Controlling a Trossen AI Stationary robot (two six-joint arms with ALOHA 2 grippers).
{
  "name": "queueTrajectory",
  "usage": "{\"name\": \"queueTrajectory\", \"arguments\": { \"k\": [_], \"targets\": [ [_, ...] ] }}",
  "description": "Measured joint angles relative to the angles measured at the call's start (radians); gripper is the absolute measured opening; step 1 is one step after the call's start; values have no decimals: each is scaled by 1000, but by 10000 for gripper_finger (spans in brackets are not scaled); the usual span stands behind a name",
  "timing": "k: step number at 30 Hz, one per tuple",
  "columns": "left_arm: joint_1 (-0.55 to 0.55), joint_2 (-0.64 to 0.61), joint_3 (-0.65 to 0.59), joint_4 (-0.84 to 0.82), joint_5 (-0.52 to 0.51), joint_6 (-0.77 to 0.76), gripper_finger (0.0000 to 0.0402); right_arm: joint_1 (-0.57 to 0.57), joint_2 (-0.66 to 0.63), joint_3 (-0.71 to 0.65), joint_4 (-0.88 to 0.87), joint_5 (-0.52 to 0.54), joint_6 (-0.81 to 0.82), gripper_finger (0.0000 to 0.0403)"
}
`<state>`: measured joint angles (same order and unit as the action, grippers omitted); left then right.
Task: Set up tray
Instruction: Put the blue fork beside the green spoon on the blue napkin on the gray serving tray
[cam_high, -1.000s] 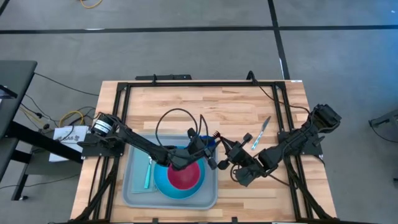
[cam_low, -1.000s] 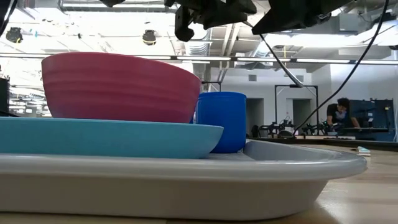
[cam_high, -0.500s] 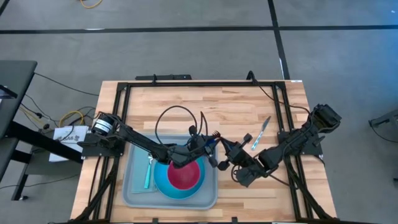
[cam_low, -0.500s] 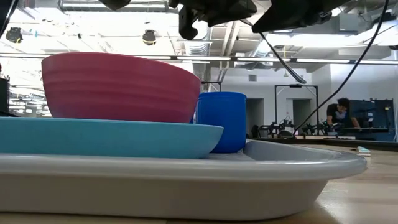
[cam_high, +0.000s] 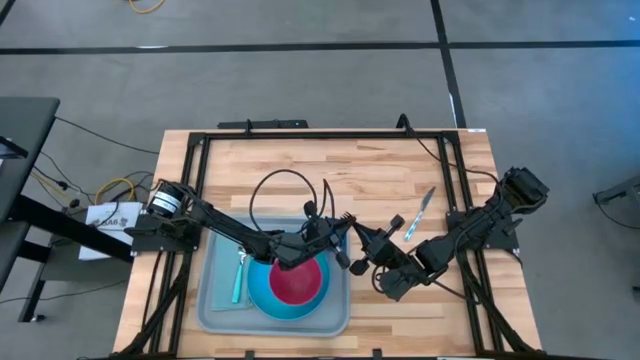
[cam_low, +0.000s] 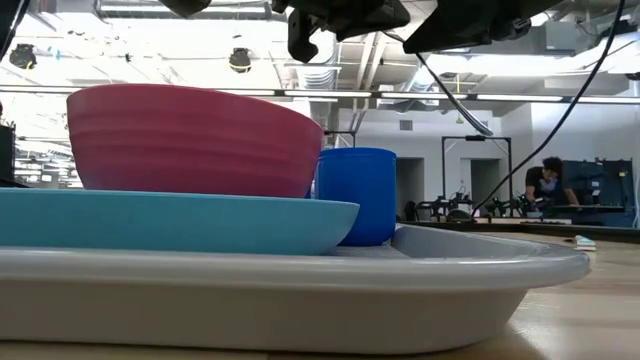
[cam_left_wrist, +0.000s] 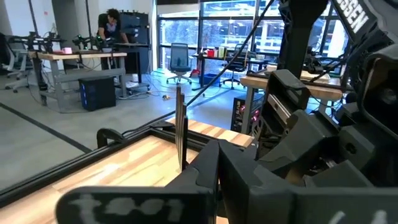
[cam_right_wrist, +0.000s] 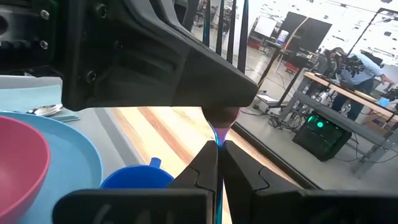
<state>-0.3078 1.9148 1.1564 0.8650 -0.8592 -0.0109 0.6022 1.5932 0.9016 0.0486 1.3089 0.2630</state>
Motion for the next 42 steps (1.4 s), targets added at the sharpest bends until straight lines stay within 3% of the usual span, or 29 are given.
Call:
{"name": "queueTrajectory", "arguments": {
  "k": [7,12,15,20,24,32,42],
  "targets": [
    [-15,0,0,-50,125,30,5,1,0,0,-18,3,-2,8],
    [-44,0,0,-124,171,106,33,7,0,0,-28,35,-2,8],
    [-63,0,0,-188,132,135,58,16,0,0,-36,59,-2,8],
    [-106,-1,0,-231,-86,133,96,30,0,0,-41,84,-2,8],
    [-126,-1,0,-163,-216,165,112,33,0,0,-41,84,-2,8],
    [-108,-2,0,-40,-176,178,117,33,0,0,-38,84,-2,8],
    [-35,-2,0,-35,-99,72,116,31,0,0,-20,84,-2,8]
  ]
}}
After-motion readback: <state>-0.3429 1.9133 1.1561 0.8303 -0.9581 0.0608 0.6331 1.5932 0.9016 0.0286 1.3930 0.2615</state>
